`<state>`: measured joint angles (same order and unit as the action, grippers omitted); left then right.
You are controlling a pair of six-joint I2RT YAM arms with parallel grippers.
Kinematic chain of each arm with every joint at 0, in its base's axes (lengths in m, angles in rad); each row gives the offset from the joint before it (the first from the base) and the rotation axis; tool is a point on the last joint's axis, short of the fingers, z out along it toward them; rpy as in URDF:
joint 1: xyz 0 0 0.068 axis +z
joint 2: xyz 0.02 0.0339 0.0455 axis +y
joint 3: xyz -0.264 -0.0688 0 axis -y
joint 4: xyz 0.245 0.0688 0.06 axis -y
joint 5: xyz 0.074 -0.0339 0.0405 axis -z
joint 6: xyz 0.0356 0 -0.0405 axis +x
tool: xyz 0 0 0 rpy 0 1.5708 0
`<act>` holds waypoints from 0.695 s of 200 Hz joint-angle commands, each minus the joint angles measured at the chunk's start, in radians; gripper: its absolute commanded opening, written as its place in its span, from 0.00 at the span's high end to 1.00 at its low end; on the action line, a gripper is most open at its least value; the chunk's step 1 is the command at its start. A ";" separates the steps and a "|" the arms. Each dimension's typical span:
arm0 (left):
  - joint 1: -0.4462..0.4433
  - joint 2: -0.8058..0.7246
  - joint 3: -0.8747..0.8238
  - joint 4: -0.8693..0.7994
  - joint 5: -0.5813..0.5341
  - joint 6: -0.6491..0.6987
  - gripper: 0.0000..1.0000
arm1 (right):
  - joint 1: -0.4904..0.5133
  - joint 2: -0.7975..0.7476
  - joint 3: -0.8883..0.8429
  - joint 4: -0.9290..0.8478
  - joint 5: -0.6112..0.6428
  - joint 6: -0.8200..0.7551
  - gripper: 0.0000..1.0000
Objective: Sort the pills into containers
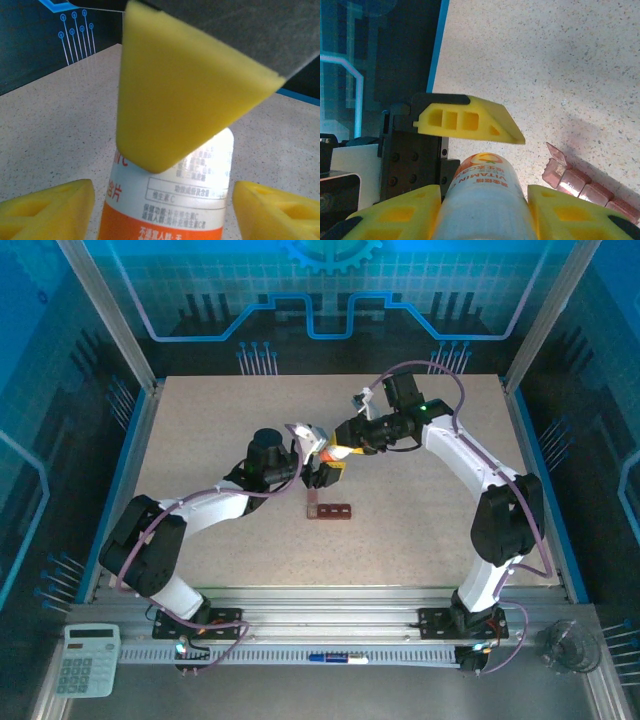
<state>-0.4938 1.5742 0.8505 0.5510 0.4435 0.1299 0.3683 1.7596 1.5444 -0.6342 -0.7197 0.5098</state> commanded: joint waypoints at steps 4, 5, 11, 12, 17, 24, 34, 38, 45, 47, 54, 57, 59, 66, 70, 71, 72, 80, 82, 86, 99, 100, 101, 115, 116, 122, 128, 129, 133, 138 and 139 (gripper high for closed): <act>-0.006 0.006 0.031 0.002 0.031 -0.012 0.31 | 0.008 -0.034 -0.014 0.013 -0.040 0.015 0.65; -0.005 0.006 0.031 0.003 0.032 -0.012 0.31 | 0.008 -0.034 -0.014 0.013 -0.040 0.015 0.65; -0.005 0.006 0.030 0.004 0.032 -0.013 0.32 | 0.008 -0.034 -0.017 0.019 -0.044 0.018 0.65; -0.005 0.006 0.030 0.004 0.033 -0.013 0.32 | 0.008 -0.036 -0.018 0.021 -0.045 0.020 0.65; -0.005 0.006 0.030 0.003 0.033 -0.015 0.33 | 0.007 -0.036 -0.020 0.025 -0.049 0.023 0.65; -0.006 0.004 0.031 0.004 0.033 -0.017 0.33 | 0.006 -0.038 -0.027 0.035 -0.054 0.030 0.65; -0.006 0.004 0.030 0.003 0.033 -0.018 0.34 | 0.003 -0.042 -0.037 0.053 -0.064 0.044 0.65; -0.006 0.005 0.029 0.003 0.034 -0.019 0.34 | 0.001 -0.043 -0.043 0.064 -0.071 0.052 0.65; -0.005 0.003 0.029 0.003 0.035 -0.020 0.35 | -0.001 -0.046 -0.051 0.081 -0.079 0.065 0.65; -0.006 0.003 0.030 0.004 0.035 -0.020 0.35 | -0.001 -0.046 -0.053 0.083 -0.080 0.067 0.65; -0.005 0.003 0.029 0.003 0.038 -0.020 0.36 | -0.004 -0.049 -0.062 0.096 -0.087 0.078 0.65; -0.006 0.004 0.030 0.002 0.039 -0.021 0.36 | -0.005 -0.050 -0.064 0.104 -0.091 0.084 0.65; -0.005 0.003 0.029 0.001 0.039 -0.021 0.36 | -0.004 -0.052 -0.068 0.109 -0.094 0.088 0.65; -0.005 0.003 0.029 0.000 0.039 -0.022 0.36 | -0.008 -0.054 -0.073 0.121 -0.100 0.096 0.65; -0.006 0.003 0.030 -0.001 0.039 -0.021 0.37 | -0.009 -0.056 -0.078 0.128 -0.103 0.101 0.65; -0.006 0.003 0.030 -0.001 0.039 -0.021 0.37 | -0.009 -0.055 -0.079 0.129 -0.104 0.102 0.65; -0.006 0.003 0.030 -0.002 0.040 -0.021 0.37 | -0.009 -0.055 -0.079 0.130 -0.105 0.104 0.65; -0.005 0.004 0.030 -0.005 0.039 -0.022 0.37 | -0.011 -0.058 -0.085 0.137 -0.108 0.109 0.65; -0.006 0.003 0.030 -0.006 0.038 -0.022 0.37 | -0.011 -0.058 -0.085 0.138 -0.107 0.110 0.65; -0.005 0.003 0.030 -0.005 0.039 -0.021 0.37 | -0.013 -0.059 -0.087 0.140 -0.109 0.111 0.65; -0.006 0.004 0.029 -0.009 0.038 -0.021 0.37 | -0.015 -0.062 -0.091 0.143 -0.113 0.115 0.65; -0.005 0.004 0.029 -0.008 0.038 -0.022 0.37 | -0.015 -0.062 -0.091 0.143 -0.114 0.115 0.65; -0.005 0.005 0.029 -0.008 0.038 -0.021 0.37 | -0.015 -0.062 -0.092 0.143 -0.114 0.115 0.65; -0.005 0.004 0.028 -0.008 0.035 -0.020 0.36 | -0.017 -0.064 -0.095 0.146 -0.116 0.116 0.65; -0.006 0.005 0.028 -0.008 0.034 -0.021 0.36 | -0.019 -0.064 -0.096 0.146 -0.117 0.116 0.65; -0.006 0.004 0.029 -0.009 0.034 -0.021 0.36 | -0.019 -0.065 -0.097 0.146 -0.118 0.116 0.65; -0.006 0.005 0.028 -0.008 0.035 -0.021 0.37 | -0.020 -0.065 -0.099 0.146 -0.118 0.116 0.65; -0.006 0.005 0.028 -0.008 0.035 -0.020 0.37 | -0.020 -0.067 -0.099 0.147 -0.117 0.116 0.65; -0.005 0.005 0.029 -0.009 0.036 -0.020 0.37 | -0.020 -0.066 -0.100 0.147 -0.117 0.116 0.65; -0.006 0.004 0.030 -0.008 0.035 -0.021 0.37 | -0.021 -0.067 -0.102 0.147 -0.118 0.116 0.65; -0.006 0.004 0.030 -0.009 0.035 -0.021 0.37 | -0.020 -0.067 -0.103 0.148 -0.118 0.116 0.65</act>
<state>-0.4938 1.5742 0.8505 0.5449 0.4511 0.1112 0.3614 1.7290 1.4528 -0.5079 -0.7979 0.6102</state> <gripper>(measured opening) 0.633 0.436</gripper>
